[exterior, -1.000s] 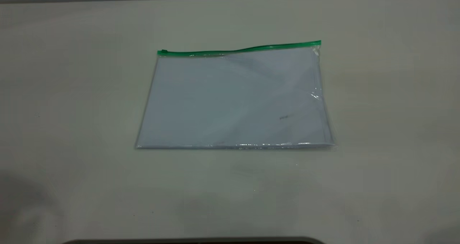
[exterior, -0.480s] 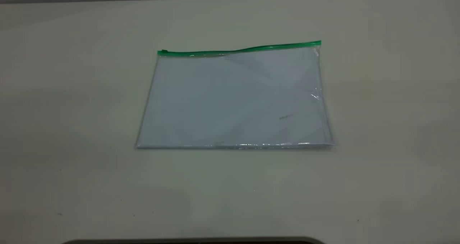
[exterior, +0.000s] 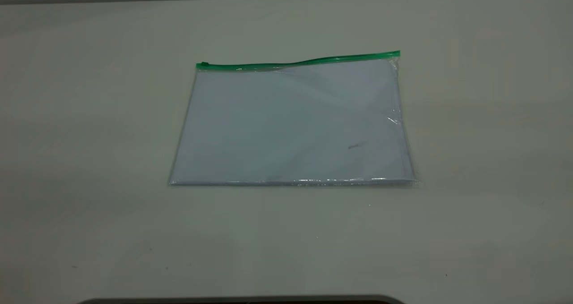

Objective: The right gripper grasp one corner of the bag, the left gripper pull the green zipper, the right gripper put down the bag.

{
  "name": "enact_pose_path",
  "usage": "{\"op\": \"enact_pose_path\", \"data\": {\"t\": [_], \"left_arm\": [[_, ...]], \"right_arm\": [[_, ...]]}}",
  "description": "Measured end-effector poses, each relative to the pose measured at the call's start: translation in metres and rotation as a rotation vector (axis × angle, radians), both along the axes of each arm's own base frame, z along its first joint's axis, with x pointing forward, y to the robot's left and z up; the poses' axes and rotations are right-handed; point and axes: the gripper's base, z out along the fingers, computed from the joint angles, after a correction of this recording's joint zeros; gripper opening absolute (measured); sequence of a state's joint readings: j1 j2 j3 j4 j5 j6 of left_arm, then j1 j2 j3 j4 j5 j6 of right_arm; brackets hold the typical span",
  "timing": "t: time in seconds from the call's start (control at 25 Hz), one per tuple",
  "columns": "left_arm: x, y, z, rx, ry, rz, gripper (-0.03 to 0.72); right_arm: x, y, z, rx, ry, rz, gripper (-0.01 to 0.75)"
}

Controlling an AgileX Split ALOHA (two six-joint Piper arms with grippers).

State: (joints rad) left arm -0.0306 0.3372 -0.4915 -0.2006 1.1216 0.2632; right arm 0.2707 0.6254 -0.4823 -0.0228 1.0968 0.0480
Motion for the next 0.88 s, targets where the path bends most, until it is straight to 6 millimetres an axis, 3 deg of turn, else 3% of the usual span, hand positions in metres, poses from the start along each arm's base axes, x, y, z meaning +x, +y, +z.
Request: {"op": "enact_pose_path", "data": {"t": [0.2, 0.52, 0.68, 0.88], "left_arm": [[-0.015, 0.000, 0.002, -0.003, -0.097, -0.002, 0.519], [-0.033, 0.001, 0.002, -0.006, -0.207, -0.004, 0.519], [-0.035, 0.001, 0.002, -0.005, -0.219, 0.011, 0.519], [-0.036, 0.000, 0.002, 0.001, -0.238, 0.076, 0.519]], "right_arm": [[-0.007, -0.003, 0.005, 0.022, -0.056, -0.020, 0.417], [-0.056, -0.021, 0.022, 0.071, -0.413, -0.253, 0.417], [-0.080, -0.021, 0.024, 0.086, -0.568, -0.276, 0.417], [-0.088, -0.021, 0.023, 0.095, -0.610, -0.274, 0.417]]}}
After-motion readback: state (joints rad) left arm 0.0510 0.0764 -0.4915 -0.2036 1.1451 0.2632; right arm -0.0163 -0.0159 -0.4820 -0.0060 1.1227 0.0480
